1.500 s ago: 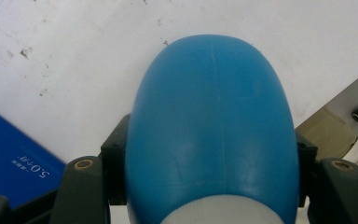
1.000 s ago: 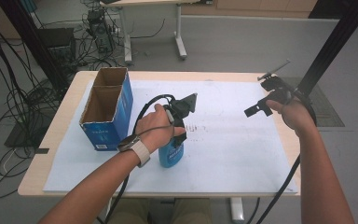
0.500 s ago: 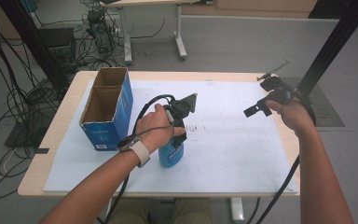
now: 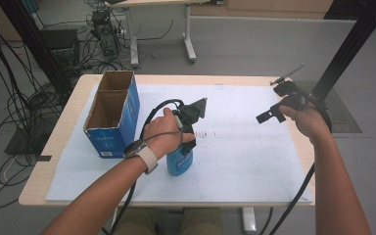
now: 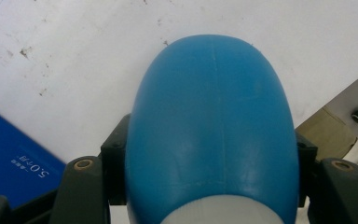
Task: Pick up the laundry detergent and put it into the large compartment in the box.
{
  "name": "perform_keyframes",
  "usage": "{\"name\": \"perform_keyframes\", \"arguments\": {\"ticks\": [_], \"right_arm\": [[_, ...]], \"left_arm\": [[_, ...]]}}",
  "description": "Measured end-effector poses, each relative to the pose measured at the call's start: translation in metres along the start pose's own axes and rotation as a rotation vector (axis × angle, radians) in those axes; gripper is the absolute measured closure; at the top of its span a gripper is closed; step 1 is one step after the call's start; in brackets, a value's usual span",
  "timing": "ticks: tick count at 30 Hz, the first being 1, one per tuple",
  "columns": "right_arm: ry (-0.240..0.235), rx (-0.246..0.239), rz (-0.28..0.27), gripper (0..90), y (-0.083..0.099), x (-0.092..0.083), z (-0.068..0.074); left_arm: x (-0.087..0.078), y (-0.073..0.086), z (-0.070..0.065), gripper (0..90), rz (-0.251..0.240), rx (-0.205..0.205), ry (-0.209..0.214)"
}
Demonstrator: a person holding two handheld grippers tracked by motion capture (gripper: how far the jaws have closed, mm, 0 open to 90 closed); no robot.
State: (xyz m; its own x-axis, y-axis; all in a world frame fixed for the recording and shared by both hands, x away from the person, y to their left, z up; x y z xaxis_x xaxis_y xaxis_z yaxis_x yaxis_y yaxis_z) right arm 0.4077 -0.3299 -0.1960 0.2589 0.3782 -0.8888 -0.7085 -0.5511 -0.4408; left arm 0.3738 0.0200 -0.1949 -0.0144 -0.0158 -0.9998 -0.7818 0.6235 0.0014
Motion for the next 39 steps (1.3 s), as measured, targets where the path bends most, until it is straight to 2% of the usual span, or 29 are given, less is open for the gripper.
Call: {"name": "perform_keyframes", "arguments": {"ticks": [26, 39], "right_arm": [[-0.002, 0.006, 0.005, 7.4, 0.0020, 0.0013, -0.0012], [0.000, 0.006, 0.001, 7.5, 0.0030, -0.0012, -0.0004]], "left_arm": [[0.0001, -0.0032, 0.0015, 38.2, 0.017, 0.002, 0.004], [-0.0001, -0.0010, 0.0011, 38.4, 0.005, -0.002, 0.004]]}}
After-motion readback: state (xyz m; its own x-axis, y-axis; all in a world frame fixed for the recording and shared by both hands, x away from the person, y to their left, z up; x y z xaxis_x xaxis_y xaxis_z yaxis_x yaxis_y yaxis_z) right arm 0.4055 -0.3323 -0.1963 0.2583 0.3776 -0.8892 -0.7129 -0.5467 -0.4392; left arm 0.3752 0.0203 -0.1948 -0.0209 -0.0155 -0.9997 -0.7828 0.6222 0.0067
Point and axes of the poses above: each handheld gripper's, and its own axes: x roughly forward along the jaws, y roughly out of its underside, z roughly to its left, the point moved 4 cm from there along x, roughly forward along the jaws, and after that the axes turned 6 degrees about -x, right-handed, at the moved point
